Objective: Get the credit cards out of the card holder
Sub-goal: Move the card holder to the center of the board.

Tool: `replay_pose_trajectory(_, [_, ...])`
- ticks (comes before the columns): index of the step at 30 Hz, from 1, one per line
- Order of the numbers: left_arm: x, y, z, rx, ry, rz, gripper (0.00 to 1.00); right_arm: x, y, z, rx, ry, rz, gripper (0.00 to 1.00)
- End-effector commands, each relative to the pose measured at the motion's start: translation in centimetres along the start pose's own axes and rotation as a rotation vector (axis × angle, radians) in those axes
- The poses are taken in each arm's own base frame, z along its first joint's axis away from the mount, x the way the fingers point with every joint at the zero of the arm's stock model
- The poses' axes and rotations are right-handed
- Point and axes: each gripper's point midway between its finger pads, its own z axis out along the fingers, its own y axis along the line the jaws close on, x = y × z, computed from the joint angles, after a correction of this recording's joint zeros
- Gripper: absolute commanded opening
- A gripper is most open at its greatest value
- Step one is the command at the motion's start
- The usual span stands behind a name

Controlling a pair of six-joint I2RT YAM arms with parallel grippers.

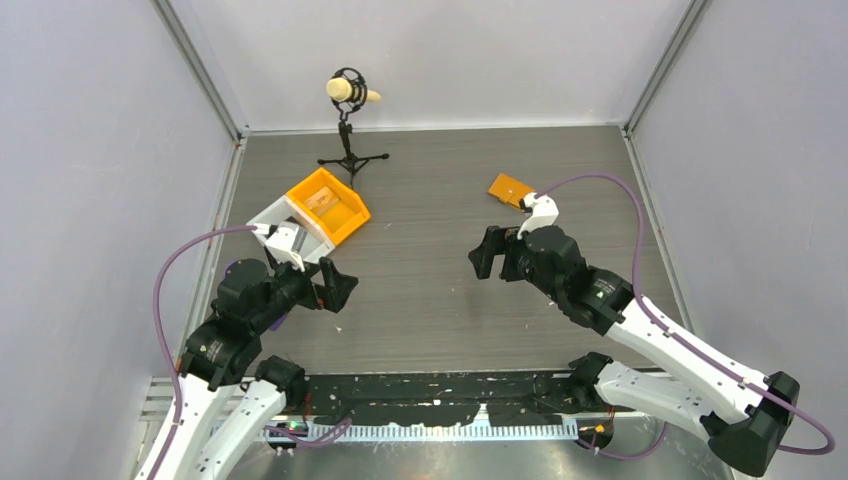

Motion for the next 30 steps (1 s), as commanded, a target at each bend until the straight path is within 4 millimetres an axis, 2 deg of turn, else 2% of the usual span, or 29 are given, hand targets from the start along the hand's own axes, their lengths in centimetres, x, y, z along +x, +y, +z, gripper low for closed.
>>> replay_pose_trajectory(1, [-0.5,0.0,0.1,0.005,-0.015,0.015,1.0,-2.9,0.8,-0.2,-0.008,-0.089,0.009,0.97])
replay_pose_trajectory(7, [-0.4,-0.2,0.1,0.015,-0.014,0.017,1.0,-4.0,0.5,-0.5,0.018,-0.125,-0.001,0.97])
replay_pose_trajectory(10, [-0.5,-0.3,0.0,0.017,-0.019,0.019,1.0,-5.0,-0.7,-0.6,0.084,-0.172,-0.019,0.97])
replay_pose_trajectory(13, [-0.5,-0.4,0.0,0.024,-0.017,0.017,1.0,-7.0,-2.0,-1.2,0.17,-0.245,-0.063,0.97])
replay_pose_trajectory(15, [-0.5,-0.4,-0.1,0.025,-0.02,0.017,1.0,-8.0,-2.7,-1.4,0.217,-0.273,-0.117,0.97])
replay_pose_trajectory(17, [-0.6,-0.5,-0.2,0.03,-0.027,0.018,1.0,-8.9,-3.1,-1.3,0.25,-0.283,-0.223,0.98])
replay_pose_trajectory(18, [-0.7,-0.6,-0.3,0.033,-0.034,0.018,1.0,-8.7,-3.4,-1.0,0.263,-0.269,-0.319,0.99])
replay_pose_trajectory(19, [-0.9,-0.7,-0.4,0.039,-0.043,0.018,1.0,-9.6,-3.3,-0.8,0.266,-0.311,-0.347,1.0])
replay_pose_trajectory(20, [-0.9,-0.9,-0.4,0.047,-0.047,0.017,1.0,-9.2,-4.0,-0.1,0.303,-0.297,-0.437,1.0])
replay_pose_trajectory(23, [-0.5,-1.1,-0.7,0.057,-0.036,-0.001,1.0,-11.0,-5.7,0.9,0.446,-0.317,-0.558,0.99])
replay_pose_trajectory(25, [0.3,-1.2,-0.9,0.064,-0.018,-0.018,1.0,-11.1,-6.5,2.8,0.484,-0.269,-0.618,0.96])
replay_pose_trajectory(26, [0.8,-1.4,-1.1,0.08,-0.006,-0.022,1.0,-10.4,-7.2,4.8,0.456,-0.21,-0.647,0.94])
replay_pose_trajectory(29, [1.7,-1.8,-1.6,0.11,-0.007,-0.036,1.0,-9.9,-9.0,8.6,0.443,-0.108,-0.686,0.75])
replay_pose_trajectory(30, [1.7,-1.9,-1.7,0.116,-0.021,-0.037,1.0,-10.2,-10.1,9.2,0.453,-0.082,-0.677,0.71])
